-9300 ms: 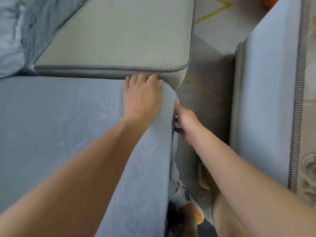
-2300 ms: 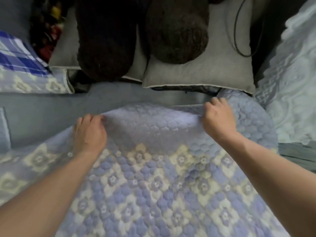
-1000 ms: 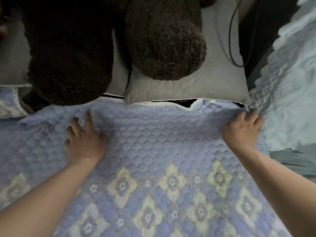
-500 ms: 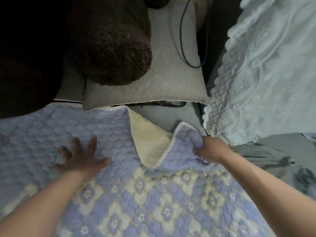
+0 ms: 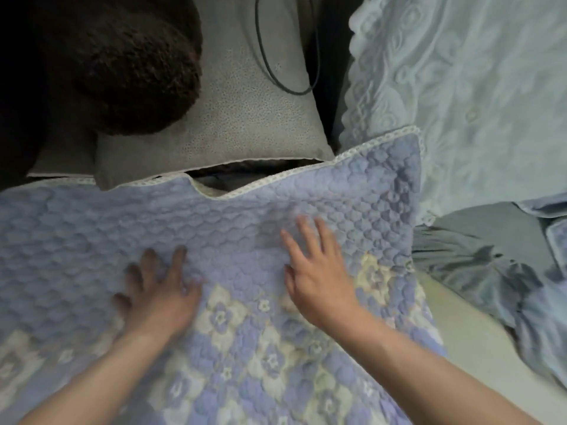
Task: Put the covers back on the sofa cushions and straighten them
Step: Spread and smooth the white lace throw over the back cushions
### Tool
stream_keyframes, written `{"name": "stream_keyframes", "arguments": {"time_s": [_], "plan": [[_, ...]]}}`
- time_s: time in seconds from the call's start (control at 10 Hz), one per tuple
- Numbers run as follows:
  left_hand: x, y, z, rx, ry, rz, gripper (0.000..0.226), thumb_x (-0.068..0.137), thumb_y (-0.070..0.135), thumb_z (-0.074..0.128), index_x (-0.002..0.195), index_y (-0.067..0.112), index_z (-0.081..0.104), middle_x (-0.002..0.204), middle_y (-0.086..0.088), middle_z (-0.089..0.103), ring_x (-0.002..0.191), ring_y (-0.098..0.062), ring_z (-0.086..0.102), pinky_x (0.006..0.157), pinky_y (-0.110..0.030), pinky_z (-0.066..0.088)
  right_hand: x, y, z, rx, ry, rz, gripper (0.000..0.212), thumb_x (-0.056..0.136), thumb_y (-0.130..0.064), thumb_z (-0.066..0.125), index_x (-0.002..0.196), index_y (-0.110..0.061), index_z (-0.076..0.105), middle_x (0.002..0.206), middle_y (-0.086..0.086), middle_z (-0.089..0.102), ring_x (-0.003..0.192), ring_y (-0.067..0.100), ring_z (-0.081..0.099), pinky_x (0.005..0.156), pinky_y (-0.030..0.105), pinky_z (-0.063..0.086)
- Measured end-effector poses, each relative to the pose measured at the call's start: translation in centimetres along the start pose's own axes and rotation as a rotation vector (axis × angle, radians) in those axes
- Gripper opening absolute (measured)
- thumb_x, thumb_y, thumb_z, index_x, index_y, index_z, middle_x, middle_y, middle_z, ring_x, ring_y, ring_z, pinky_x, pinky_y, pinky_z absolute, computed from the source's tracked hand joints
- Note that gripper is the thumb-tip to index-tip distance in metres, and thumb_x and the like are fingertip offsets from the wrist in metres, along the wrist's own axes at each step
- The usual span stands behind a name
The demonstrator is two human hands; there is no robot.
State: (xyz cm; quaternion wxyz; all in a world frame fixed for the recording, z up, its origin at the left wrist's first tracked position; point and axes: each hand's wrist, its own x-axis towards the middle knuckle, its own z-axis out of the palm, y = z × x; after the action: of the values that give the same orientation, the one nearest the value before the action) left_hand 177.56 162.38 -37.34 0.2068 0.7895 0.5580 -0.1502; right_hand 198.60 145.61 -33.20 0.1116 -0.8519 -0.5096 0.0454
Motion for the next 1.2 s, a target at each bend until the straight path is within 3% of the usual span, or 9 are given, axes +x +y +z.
{"name": "stream_keyframes", "arguments": {"time_s": [0.1,0.3,0.5,0.6,0.7,0.8,1.0,1.1,1.2], "plan": [[0.0,1.7,1.6,0.040,-0.077,-0.008,0.076,0.085,0.083,0.025,0.147,0.059,-0.011,0.163,0.002,-0.024,0.149,-0.038,-0.020,0.112,-0.071,0.000,3.8,2.7,3.4,-0.069,-0.256,-0.038,0.062,0.102,-0.048,0.031,0.157,-0.024,0.015,0.166,0.007,-0.002,0.151,0.039,-0.007,0.121,0.057,0.005],[0.9,2.0,2.6,0.085,0.029,0.010,0.081,0.078,0.090,0.027,0.146,0.062,-0.007,0.164,0.004,-0.017,0.150,-0.040,-0.013,0.113,-0.070,0.002,18.7,8.2,5.7,0.259,-0.244,0.616,0.072,0.096,-0.062,0.026,0.154,-0.022,0.018,0.163,0.011,0.013,0.150,0.030,0.013,0.121,0.047,0.012],[2.9,2.9,0.9,0.066,-0.062,0.070,0.094,0.068,0.096,0.034,0.145,0.064,-0.010,0.160,0.009,-0.032,0.146,-0.040,-0.027,0.112,-0.072,-0.008,12.0,5.4,5.9,0.182,-0.213,0.615,0.072,0.097,-0.061,0.030,0.157,-0.028,0.007,0.164,0.012,0.005,0.150,0.032,0.006,0.119,0.051,0.008],[3.7,4.5,1.9,0.086,-0.045,0.059,0.098,0.060,0.102,0.021,0.139,0.066,-0.022,0.155,0.008,-0.042,0.141,-0.043,-0.037,0.108,-0.074,-0.014,13.5,8.2,5.5,-0.015,-0.374,0.407,0.073,0.099,-0.065,0.026,0.155,-0.018,0.022,0.160,0.009,0.025,0.145,0.030,0.027,0.121,0.041,0.017],[4.5,4.3,2.2,0.110,-0.045,0.045,0.099,0.056,0.105,0.017,0.137,0.067,-0.023,0.155,0.008,-0.042,0.141,-0.043,-0.037,0.107,-0.074,-0.016,14.2,8.6,5.2,0.644,-0.210,0.736,0.061,0.105,-0.052,0.032,0.146,-0.008,0.039,0.151,0.010,0.040,0.135,0.026,0.040,0.120,0.028,0.021],[4.3,4.8,1.9,0.128,-0.075,0.024,0.099,0.061,0.102,0.024,0.142,0.064,-0.019,0.159,0.005,-0.036,0.143,-0.045,-0.032,0.108,-0.075,-0.012,9.6,5.1,5.2,0.276,-0.072,0.668,0.065,0.101,-0.046,0.037,0.155,-0.012,0.024,0.159,0.018,0.026,0.145,0.037,0.027,0.120,0.045,0.021],[-6.7,4.4,6.0,-0.013,0.067,0.187,0.072,0.092,0.067,0.040,0.156,0.044,0.013,0.167,-0.007,-0.004,0.151,-0.041,-0.004,0.114,-0.071,0.007,-18.7,-1.5,5.5,0.057,-0.273,0.279,0.064,0.101,-0.058,0.026,0.158,-0.031,0.014,0.167,0.003,-0.002,0.153,0.028,-0.005,0.122,0.052,0.003],[-17.7,-0.8,10.6,0.088,-0.005,0.214,0.074,0.093,0.062,0.044,0.156,0.047,0.009,0.167,-0.006,-0.003,0.152,-0.038,-0.002,0.113,-0.068,0.012,-26.9,4.6,3.8,0.138,-0.402,0.746,0.072,0.097,-0.065,0.019,0.159,-0.031,0.003,0.167,0.003,-0.001,0.153,0.024,0.001,0.124,0.047,0.006],[-26.8,-6.4,12.8,0.163,-0.134,0.116,0.074,0.092,0.065,0.041,0.156,0.045,0.011,0.166,-0.012,0.006,0.150,-0.042,0.006,0.107,-0.072,0.022,-28.8,4.8,2.4,0.061,-0.398,0.799,0.065,0.102,-0.045,0.031,0.158,-0.014,0.015,0.163,0.017,0.017,0.149,0.035,0.018,0.121,0.051,0.019]]}}
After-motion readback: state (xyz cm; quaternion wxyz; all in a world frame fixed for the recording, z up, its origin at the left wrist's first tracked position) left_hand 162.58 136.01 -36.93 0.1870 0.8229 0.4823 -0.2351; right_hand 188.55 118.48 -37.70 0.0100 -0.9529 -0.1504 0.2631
